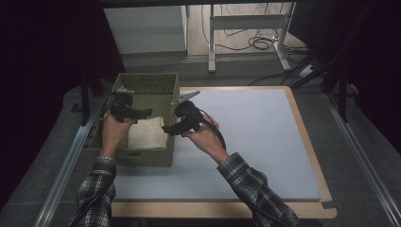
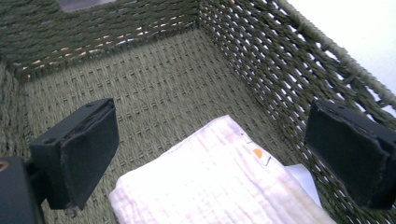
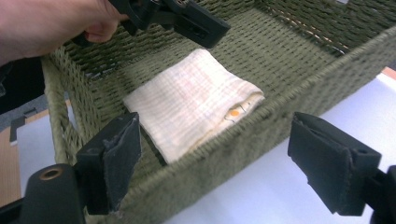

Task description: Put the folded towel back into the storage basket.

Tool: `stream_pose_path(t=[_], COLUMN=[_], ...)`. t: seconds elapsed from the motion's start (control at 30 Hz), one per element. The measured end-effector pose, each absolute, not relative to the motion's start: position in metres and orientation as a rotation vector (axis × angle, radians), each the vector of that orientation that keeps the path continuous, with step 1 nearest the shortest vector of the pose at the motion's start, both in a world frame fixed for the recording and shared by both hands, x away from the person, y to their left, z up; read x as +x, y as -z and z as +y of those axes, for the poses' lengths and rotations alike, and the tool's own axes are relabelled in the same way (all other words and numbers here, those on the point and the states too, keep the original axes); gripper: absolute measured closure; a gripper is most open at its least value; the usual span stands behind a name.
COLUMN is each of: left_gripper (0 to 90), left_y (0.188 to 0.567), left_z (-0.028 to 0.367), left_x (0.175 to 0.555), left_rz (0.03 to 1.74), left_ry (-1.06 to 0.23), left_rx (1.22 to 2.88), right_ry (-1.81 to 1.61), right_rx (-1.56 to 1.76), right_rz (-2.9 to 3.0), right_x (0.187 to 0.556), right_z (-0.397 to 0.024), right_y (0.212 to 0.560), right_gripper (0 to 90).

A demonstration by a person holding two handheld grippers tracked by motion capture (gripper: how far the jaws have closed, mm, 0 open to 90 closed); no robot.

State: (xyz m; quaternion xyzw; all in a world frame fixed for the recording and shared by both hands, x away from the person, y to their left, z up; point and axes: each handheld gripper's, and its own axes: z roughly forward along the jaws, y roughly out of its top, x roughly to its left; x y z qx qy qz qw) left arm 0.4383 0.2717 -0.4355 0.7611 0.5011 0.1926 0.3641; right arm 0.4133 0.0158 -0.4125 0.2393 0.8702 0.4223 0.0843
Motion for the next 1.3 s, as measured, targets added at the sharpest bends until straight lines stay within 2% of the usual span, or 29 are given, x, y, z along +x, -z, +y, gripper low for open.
stream_pose_path(t=[0.27, 0.6, 1.3], left_gripper=[2.5, 1.8, 1.7], left_y=[0.429, 0.42, 0.413], left_z=[0.256, 0.226, 0.137], left_x=[0.431, 0.418, 0.413], left_rz=[1.252, 1.149, 1.003], left_ry=[-0.485, -0.504, -0.446], left_rx=[1.934, 1.986, 2.099], right_ry=[-1.27, -1.272, -1.243], right_rx=[0.729, 0.745, 0.866], right_rz=[2.585, 2.562, 2.514], right_x=[0.413, 0.41, 0.404], right_z=[-0.013, -0.052, -0.148], right_y=[0.415, 0.418, 0.432], right_gripper=[12.6, 10.1, 9.8])
